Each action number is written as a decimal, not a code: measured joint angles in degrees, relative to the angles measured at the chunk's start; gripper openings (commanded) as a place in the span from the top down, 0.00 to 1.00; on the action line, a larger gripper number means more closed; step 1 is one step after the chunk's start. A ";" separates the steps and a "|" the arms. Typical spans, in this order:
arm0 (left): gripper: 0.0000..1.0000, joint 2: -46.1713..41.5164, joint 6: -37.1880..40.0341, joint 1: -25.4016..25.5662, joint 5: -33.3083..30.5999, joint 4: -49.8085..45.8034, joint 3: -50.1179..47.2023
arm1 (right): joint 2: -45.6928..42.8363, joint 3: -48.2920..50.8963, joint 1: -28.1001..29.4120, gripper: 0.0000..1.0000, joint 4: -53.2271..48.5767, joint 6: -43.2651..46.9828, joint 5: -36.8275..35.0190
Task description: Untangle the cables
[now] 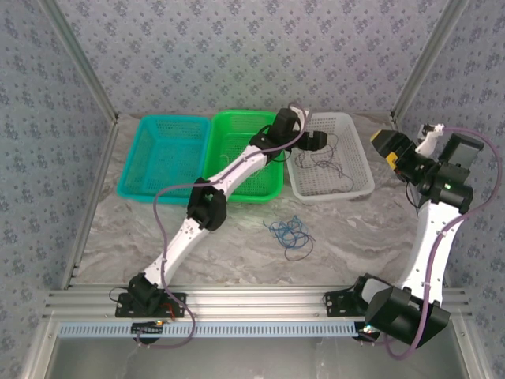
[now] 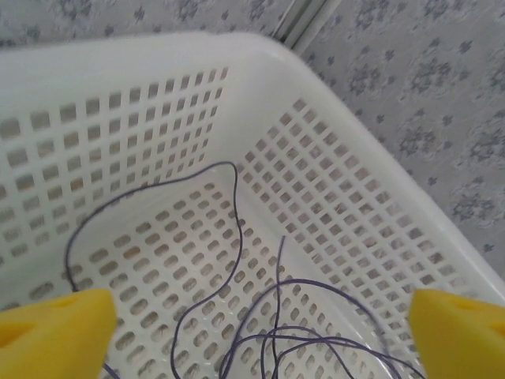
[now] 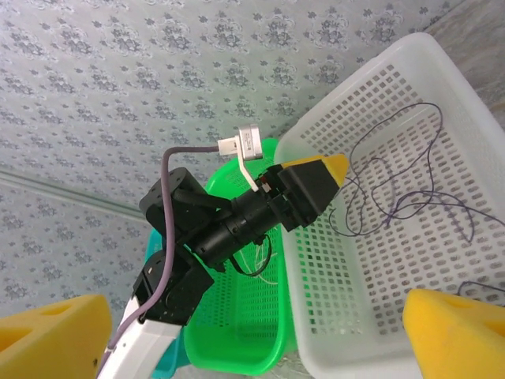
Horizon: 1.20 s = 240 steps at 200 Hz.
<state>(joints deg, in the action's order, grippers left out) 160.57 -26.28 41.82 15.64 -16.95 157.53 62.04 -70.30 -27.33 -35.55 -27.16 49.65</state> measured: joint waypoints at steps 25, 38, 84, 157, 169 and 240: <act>0.01 -0.07 1.68 0.66 -0.85 -2.01 -0.07 | 0.00 0.96 0.83 0.02 -0.37 1.14 -1.66; 0.00 -0.07 2.32 0.98 -1.14 -2.60 -0.07 | 0.11 1.22 1.57 0.02 -0.96 1.90 -2.56; 0.01 -2.21 3.37 3.15 -0.35 -2.99 -0.22 | -1.18 4.76 4.02 0.03 -1.95 5.40 -6.45; 0.01 -16.15 6.01 4.68 -0.57 -9.44 -0.39 | -2.80 10.54 10.84 0.15 -4.98 10.01 -14.49; 0.01 -19.52 7.23 4.59 -1.86 -11.13 -2.62 | -2.93 11.50 14.40 0.17 -5.53 10.73 -16.96; 0.01 -59.95 5.33 -1.18 -6.60 15.69 -77.07 | -5.27 25.79 45.05 0.37 -3.82 8.98 -34.62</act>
<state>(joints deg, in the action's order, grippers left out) 100.62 -20.95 40.64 9.04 -1.26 80.47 56.77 -44.51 17.72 -39.38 -18.17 15.03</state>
